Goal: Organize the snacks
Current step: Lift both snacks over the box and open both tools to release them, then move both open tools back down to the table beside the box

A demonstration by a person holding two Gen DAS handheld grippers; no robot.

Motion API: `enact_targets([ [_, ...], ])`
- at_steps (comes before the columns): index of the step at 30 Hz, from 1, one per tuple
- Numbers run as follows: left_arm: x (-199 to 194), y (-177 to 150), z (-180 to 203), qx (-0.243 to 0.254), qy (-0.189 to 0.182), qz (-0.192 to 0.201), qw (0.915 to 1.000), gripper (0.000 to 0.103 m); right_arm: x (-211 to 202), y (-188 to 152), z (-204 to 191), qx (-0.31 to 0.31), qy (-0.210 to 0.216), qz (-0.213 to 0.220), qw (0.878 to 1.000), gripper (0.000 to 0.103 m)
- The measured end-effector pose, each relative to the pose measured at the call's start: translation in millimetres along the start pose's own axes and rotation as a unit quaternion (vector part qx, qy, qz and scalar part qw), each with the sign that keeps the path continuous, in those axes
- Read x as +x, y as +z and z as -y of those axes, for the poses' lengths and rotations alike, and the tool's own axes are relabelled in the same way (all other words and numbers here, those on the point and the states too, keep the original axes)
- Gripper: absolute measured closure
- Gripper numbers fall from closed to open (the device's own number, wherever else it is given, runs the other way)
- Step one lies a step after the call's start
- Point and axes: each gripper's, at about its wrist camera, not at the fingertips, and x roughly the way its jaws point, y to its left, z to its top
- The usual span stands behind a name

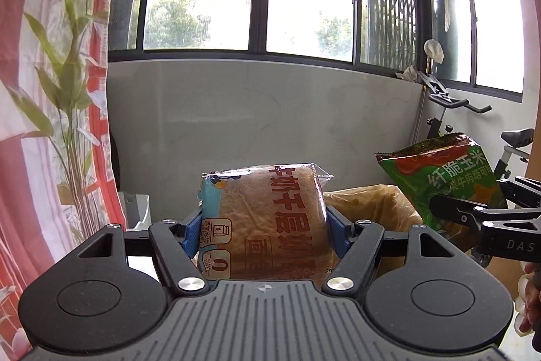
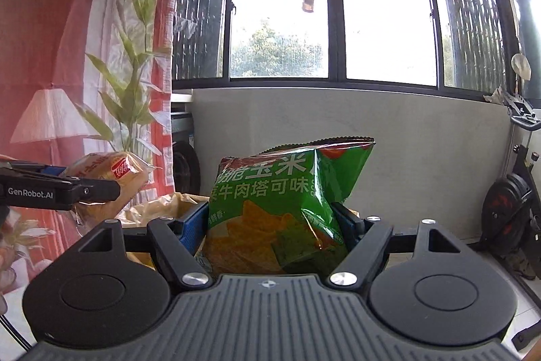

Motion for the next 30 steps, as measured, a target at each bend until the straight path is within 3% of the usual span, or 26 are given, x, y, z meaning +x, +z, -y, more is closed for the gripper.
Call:
enact_targets([
  [4,37.5,2.5,-1.4,-0.035,-0.007,-0.033,0.9988,0.03,40.8,1.2,2.4,-0.021,-0.012,-0.031,0.999,0.026],
  [16,83.9,-15.7,13.8,0.009,-0.006,-0.061,0.9981,0.03,78.8,-28.5,6.1,-0.032,-0.003,-0.092,0.995,0.026],
  [21,86.9,-17.2,8.1,0.011,-0.035,-0.068,0.997,0.028,77.8,-28.2,6.7,-0.028,0.0,-0.097,0.995,0.024],
  [23,82.8,-16.7,4.3,0.007,-0.027,-0.061,0.9977,0.021,73.8,-28.3,8.9,-0.02,-0.006,-0.091,0.996,0.022],
  [30,51.8,-14.7,-6.3,-0.008,-0.032,-0.041,0.9986,0.02,51.4,-28.3,12.8,-0.002,-0.001,-0.074,0.997,0.02],
])
